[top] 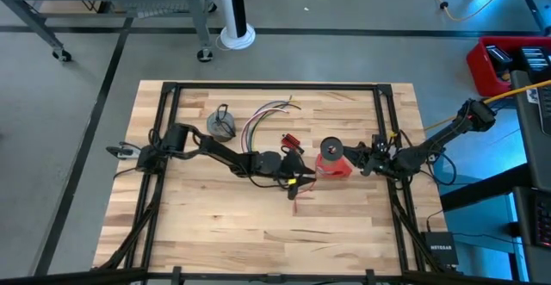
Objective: Coil cords
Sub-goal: Coil the red wire onto the spool
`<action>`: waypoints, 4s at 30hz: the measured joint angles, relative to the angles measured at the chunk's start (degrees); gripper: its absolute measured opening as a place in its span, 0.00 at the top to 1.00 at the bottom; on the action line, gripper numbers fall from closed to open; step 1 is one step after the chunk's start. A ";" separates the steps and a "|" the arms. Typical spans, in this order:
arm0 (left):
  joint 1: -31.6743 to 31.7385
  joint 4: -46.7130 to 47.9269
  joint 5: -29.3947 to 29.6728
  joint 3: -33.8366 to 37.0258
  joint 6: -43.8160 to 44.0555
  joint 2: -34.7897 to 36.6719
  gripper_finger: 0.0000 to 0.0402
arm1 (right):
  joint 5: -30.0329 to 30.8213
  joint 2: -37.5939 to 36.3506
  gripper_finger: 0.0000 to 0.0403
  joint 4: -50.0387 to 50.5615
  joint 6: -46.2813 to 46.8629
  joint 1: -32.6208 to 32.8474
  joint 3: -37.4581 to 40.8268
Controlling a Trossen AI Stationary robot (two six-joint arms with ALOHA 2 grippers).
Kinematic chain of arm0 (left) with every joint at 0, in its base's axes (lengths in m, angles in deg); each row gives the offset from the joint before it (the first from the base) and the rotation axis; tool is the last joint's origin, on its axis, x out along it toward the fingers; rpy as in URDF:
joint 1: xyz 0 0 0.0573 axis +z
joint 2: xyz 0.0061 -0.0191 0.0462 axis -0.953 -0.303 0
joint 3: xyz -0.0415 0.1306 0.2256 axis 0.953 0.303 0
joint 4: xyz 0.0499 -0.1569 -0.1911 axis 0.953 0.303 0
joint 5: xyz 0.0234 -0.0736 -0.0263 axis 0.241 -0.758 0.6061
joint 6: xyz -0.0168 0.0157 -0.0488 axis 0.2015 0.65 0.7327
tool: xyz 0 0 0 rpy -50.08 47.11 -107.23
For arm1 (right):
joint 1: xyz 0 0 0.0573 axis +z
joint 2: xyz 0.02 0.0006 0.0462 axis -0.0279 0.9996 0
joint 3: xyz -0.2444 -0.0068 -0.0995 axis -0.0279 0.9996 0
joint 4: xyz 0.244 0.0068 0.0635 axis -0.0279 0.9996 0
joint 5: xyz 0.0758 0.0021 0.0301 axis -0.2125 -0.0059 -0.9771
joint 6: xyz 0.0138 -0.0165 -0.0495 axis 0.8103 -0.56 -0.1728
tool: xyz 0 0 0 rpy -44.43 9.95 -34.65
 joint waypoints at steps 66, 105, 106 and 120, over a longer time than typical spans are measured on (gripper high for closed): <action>-0.47 8.31 0.00 -4.20 -1.36 0.09 0.68 | -9.04 0.09 0.99 -5.04 -0.02 -7.23 0.02; 2.20 28.97 -3.37 -11.48 8.68 -2.64 0.99 | -10.85 0.07 0.99 0.64 5.36 -7.10 0.07; 2.25 31.45 -3.37 -11.48 8.31 -1.88 1.00 | -11.19 0.07 0.99 1.59 6.40 -7.10 0.07; 7.85 61.14 -8.34 -11.41 7.64 7.31 1.00 | -18.57 0.07 0.99 17.36 25.60 -7.10 0.04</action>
